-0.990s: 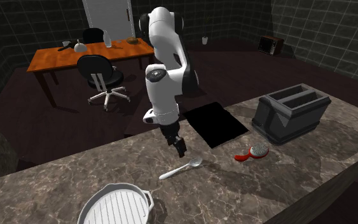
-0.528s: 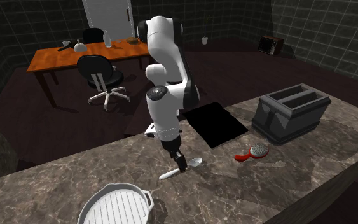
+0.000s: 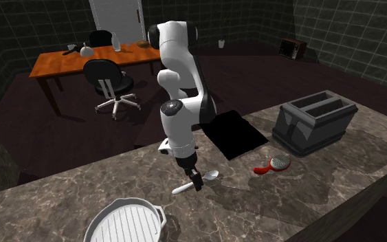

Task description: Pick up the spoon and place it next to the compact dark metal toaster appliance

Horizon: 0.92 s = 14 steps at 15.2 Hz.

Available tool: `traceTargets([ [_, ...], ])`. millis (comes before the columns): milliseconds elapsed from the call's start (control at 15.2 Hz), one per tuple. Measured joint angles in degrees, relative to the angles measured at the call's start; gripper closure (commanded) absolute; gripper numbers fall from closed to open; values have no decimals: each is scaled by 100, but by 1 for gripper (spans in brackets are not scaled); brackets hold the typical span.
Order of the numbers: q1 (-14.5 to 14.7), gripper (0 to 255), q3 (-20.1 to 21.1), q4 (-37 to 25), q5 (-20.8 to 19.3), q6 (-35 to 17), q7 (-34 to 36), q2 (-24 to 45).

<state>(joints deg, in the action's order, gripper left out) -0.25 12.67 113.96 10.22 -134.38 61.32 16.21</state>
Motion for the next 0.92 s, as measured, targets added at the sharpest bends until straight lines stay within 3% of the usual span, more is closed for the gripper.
traceTargets([
  [132,0,0,0,-3,-1,-1,0,4],
  [198,0,255,-1,-4,-1,-2,0,5],
  [924,-4,255,-3,-19,-1,30,1,-17],
])
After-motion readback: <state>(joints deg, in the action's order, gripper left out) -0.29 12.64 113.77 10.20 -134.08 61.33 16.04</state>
